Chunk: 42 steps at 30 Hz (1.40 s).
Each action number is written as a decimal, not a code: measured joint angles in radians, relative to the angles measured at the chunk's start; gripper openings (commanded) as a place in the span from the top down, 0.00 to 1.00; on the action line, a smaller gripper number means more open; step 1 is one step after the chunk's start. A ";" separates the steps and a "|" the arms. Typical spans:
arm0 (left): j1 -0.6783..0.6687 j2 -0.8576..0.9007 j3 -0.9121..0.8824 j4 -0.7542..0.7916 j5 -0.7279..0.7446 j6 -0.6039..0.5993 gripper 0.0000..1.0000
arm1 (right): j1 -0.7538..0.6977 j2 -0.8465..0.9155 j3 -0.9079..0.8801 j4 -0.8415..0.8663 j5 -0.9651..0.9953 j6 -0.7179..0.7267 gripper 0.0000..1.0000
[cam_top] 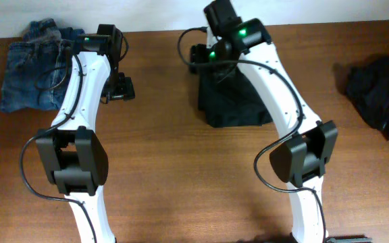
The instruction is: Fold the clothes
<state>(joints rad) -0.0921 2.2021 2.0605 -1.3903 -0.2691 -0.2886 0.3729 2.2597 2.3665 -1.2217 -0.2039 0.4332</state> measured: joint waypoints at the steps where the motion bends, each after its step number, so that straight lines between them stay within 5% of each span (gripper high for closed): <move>1: 0.000 0.000 0.000 0.000 0.000 0.000 0.01 | -0.018 0.000 0.000 -0.001 0.011 0.000 0.30; 4: 0.000 0.000 0.000 0.001 0.000 0.000 0.01 | -0.093 -0.010 0.005 -0.023 0.035 -0.001 0.37; 14: 0.000 0.000 0.000 0.010 0.000 0.000 0.01 | -0.395 -0.084 0.001 -0.092 0.061 -0.014 0.96; 25: 0.000 0.000 0.000 0.010 0.000 0.000 0.01 | -0.265 -0.047 -0.449 0.274 0.039 0.153 0.96; 42: 0.000 0.000 0.000 0.010 0.019 0.000 0.01 | 0.008 -0.047 -0.508 0.335 0.138 0.270 0.95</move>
<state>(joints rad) -0.0921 2.2021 2.0605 -1.3800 -0.2501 -0.2886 0.3809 2.2131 1.8587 -0.8867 -0.0654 0.7033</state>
